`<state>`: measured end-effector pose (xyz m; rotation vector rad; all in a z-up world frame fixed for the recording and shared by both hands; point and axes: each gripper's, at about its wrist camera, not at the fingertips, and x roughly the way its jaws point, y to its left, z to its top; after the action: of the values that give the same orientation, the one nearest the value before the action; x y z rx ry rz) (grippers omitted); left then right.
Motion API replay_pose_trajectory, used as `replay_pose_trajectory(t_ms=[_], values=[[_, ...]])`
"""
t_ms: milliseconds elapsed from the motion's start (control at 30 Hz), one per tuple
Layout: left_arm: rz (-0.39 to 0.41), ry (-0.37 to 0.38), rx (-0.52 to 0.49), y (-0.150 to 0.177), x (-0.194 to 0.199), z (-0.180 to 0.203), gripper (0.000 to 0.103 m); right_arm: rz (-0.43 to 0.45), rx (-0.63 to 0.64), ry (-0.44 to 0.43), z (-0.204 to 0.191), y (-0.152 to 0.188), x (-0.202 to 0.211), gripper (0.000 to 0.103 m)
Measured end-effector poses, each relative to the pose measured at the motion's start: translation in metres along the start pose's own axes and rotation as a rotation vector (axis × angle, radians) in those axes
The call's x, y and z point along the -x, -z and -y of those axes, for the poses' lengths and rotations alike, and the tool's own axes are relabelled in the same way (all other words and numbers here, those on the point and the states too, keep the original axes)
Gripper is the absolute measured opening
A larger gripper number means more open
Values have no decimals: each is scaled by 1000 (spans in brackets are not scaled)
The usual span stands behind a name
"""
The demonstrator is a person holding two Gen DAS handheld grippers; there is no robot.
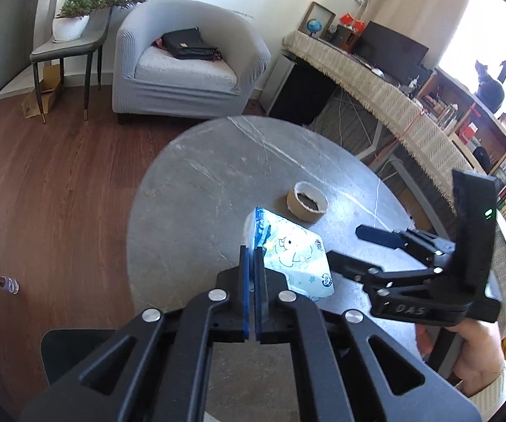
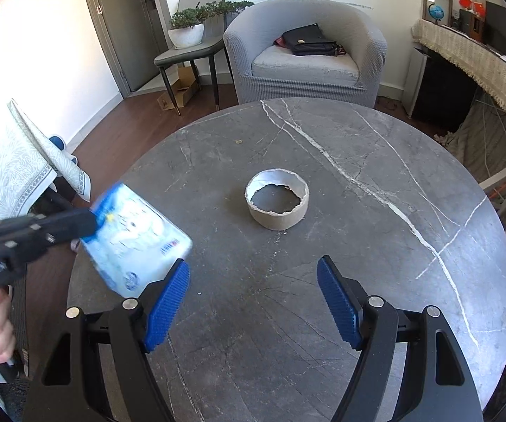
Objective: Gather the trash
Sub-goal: 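Lift the wipes pack with the left gripper while the right grasps the white tape roll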
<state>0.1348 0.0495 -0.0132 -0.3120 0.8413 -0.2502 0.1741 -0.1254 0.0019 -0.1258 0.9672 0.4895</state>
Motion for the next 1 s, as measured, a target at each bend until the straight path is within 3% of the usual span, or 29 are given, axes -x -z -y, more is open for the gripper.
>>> replay_pose_trajectory(t_ms=[300, 567, 833, 1000], values=[[19, -25, 18, -3, 22, -16, 3, -35, 5, 44, -6, -11, -21, 76], [35, -105, 37, -2, 43, -44, 3, -47, 18, 92, 2, -30, -43, 76], [29, -155, 58, 2, 56, -63, 3, -39, 4, 147, 2, -39, -51, 65], [23, -166, 52, 6, 62, -67, 3, -27, -19, 139, 5, -41, -56, 59]])
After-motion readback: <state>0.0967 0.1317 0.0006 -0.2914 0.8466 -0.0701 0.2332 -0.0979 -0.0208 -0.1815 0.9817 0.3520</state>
